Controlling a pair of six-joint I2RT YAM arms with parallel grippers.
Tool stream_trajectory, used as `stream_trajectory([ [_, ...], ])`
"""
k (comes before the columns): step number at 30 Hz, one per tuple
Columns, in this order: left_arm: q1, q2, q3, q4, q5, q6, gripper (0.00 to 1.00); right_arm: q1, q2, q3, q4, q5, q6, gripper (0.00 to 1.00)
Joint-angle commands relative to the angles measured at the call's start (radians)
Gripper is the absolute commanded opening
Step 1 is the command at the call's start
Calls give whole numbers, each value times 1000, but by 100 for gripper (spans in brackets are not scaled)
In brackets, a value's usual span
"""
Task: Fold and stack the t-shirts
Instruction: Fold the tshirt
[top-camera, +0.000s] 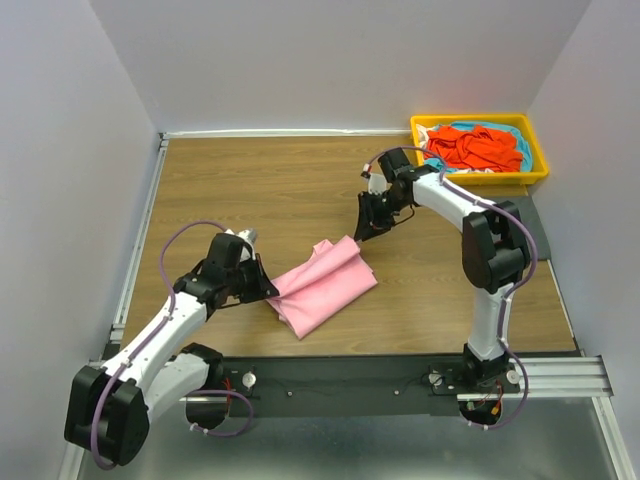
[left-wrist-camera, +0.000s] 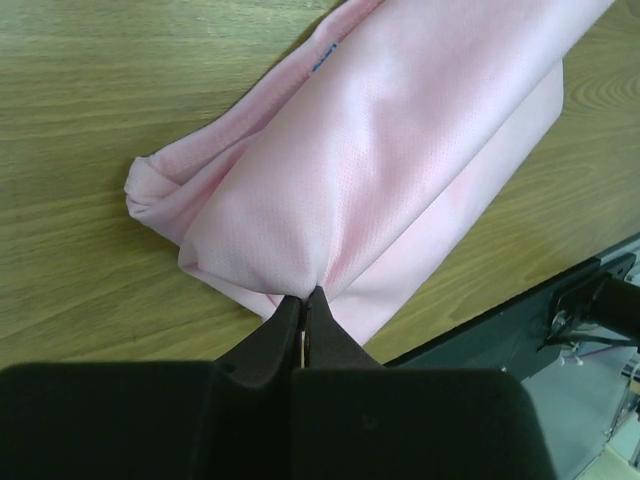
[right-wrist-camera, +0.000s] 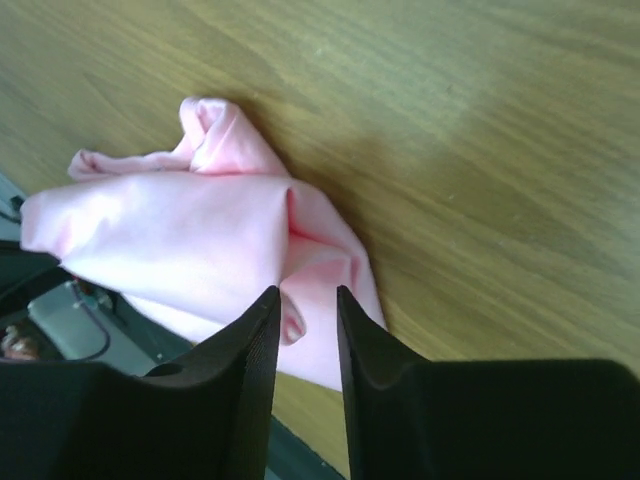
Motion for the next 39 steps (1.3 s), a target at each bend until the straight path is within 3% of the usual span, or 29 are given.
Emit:
stream_trajectory([
  [1,7,-58,27,-60,-84,-42,1,3,-67,17,73,117,34,46],
  [3,9,-86,38,-87,-127,-58,4,3,-117,0,100,184,45,53],
  [4,7,-116,47,-115,-145,-76,11,2,-169,-19,108,206,57,57],
  [7,7,-161,55,-146,-191,-108,21,2,-242,-53,140,266,68,57],
  [8,7,-185,59,-161,-197,-127,33,3,-284,-81,160,273,78,58],
  [11,7,-228,68,-195,-225,-160,57,2,-357,-148,194,266,85,58],
  [18,7,-325,101,-238,-234,-197,67,5,-426,-305,252,76,68,58],
  [21,7,-310,136,-209,-192,-171,68,3,-438,-360,309,-41,75,56],
  [22,7,-291,148,-187,-179,-151,65,5,-438,-394,329,-75,91,56],
  [23,4,-281,179,-175,-168,-142,53,5,-437,-411,366,-108,98,55],
  [24,1,-270,191,-163,-159,-134,48,6,-434,-423,380,-136,107,55],
  [29,-77,-144,226,-33,-47,-137,40,43,-371,-454,421,-193,121,52],
  [34,-281,-18,233,55,-79,-168,38,64,-293,-423,470,-202,138,47],
  [39,-307,72,246,121,-79,-147,40,112,-168,-336,493,-205,138,45],
])
